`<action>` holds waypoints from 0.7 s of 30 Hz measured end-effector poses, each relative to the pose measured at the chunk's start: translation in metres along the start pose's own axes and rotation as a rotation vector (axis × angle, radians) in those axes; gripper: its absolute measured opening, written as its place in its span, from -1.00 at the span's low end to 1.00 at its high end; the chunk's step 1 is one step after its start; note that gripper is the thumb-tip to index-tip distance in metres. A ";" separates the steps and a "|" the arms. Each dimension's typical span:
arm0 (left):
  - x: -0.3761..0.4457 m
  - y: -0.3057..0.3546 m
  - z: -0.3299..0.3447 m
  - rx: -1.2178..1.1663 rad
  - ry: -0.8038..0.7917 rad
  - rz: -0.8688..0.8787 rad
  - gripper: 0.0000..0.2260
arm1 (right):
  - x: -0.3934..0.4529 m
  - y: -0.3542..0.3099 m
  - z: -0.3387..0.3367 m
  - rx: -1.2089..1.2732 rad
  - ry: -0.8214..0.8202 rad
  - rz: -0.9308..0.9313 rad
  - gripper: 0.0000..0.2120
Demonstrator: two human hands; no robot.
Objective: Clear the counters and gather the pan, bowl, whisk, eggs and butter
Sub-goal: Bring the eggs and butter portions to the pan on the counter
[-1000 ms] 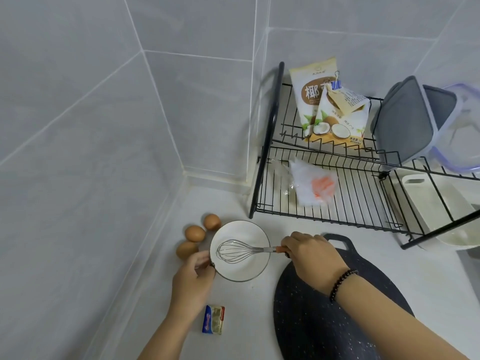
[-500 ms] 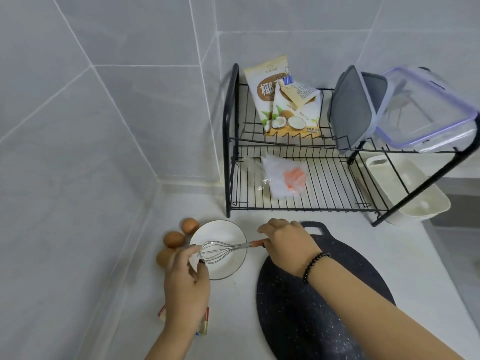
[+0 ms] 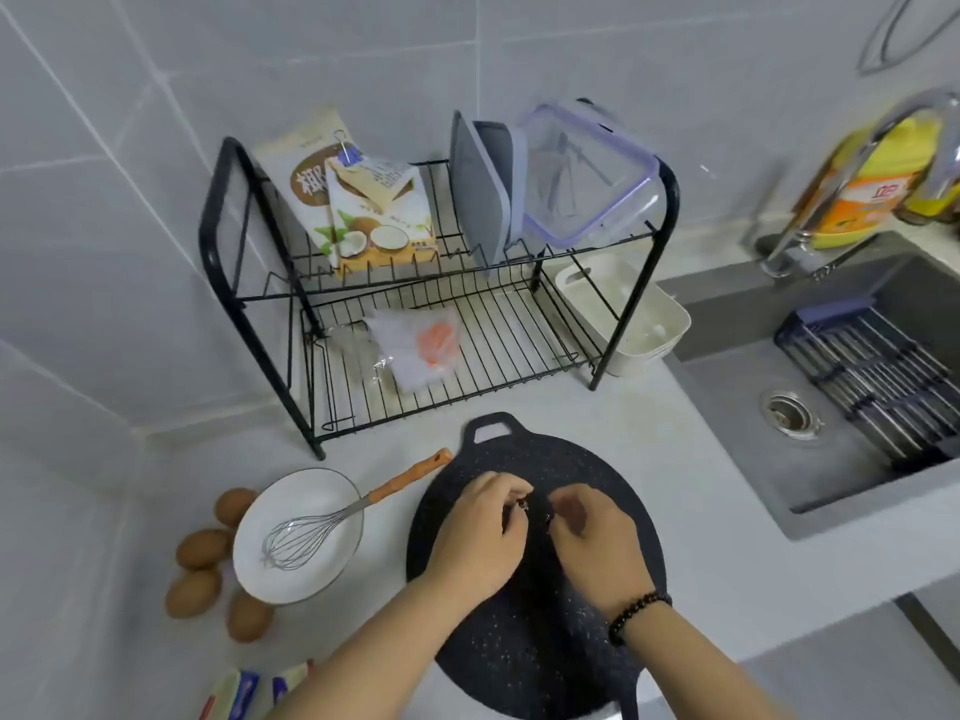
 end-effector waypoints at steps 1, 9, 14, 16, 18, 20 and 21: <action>0.008 0.001 0.010 0.013 -0.031 -0.004 -0.77 | -0.006 0.011 -0.001 0.024 0.008 0.080 -0.80; 0.050 -0.024 0.038 0.302 -0.044 0.000 -0.61 | -0.045 0.056 0.001 -0.104 -0.060 0.354 -0.90; 0.075 -0.035 0.041 0.456 -0.056 -0.124 -0.52 | -0.067 0.075 -0.006 -0.319 -0.219 0.487 -0.75; 0.081 -0.037 0.044 0.434 -0.058 -0.132 -0.52 | -0.071 0.078 -0.007 -0.379 -0.263 0.502 -0.67; 0.084 -0.038 0.044 0.407 -0.043 -0.138 -0.51 | -0.073 0.076 -0.008 -0.412 -0.296 0.519 -0.66; 0.086 -0.037 0.043 0.398 -0.040 -0.155 -0.48 | -0.076 0.075 -0.011 -0.436 -0.324 0.539 -0.68; 0.087 -0.037 0.043 0.400 -0.040 -0.162 -0.47 | -0.077 0.074 -0.012 -0.435 -0.340 0.552 -0.71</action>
Point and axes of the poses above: each hand's wrist, its own x-axis towards the middle knuckle, its own z-axis out of the palm, y = z × x, the point moved 1 cm from there along x, towards the middle knuckle, and after that the axes turned 6 degrees about y, right-handed, at the moved point
